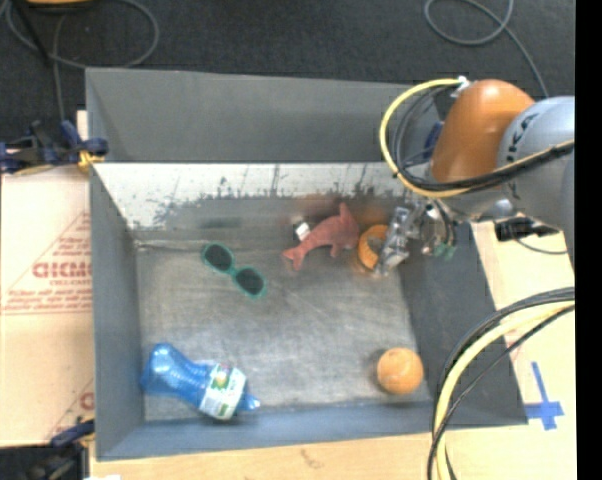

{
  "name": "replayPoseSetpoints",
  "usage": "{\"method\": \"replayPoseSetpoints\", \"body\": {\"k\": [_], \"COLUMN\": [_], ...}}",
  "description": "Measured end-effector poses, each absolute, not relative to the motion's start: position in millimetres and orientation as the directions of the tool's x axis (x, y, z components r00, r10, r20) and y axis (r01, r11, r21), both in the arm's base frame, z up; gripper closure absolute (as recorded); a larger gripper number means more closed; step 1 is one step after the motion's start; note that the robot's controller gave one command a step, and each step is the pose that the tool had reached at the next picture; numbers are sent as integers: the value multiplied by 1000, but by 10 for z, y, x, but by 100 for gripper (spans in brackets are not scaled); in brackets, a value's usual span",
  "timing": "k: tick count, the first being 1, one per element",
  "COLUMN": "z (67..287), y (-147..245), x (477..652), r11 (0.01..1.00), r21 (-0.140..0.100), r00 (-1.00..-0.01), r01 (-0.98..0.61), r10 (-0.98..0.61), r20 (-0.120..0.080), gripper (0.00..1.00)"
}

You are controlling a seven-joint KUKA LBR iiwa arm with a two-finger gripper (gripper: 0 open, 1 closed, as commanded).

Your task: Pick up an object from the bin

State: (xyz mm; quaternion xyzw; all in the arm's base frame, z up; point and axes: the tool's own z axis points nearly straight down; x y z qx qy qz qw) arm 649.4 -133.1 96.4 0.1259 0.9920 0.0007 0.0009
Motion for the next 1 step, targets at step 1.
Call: {"method": "replayPoseSetpoints", "body": {"k": [1], "z": [1122], "y": [-1339], "x": [6514], "r11": [968], "r21": [1], "r00": [-968], "r01": [249], "r10": [249], "r20": [-8], "gripper": [100]}}
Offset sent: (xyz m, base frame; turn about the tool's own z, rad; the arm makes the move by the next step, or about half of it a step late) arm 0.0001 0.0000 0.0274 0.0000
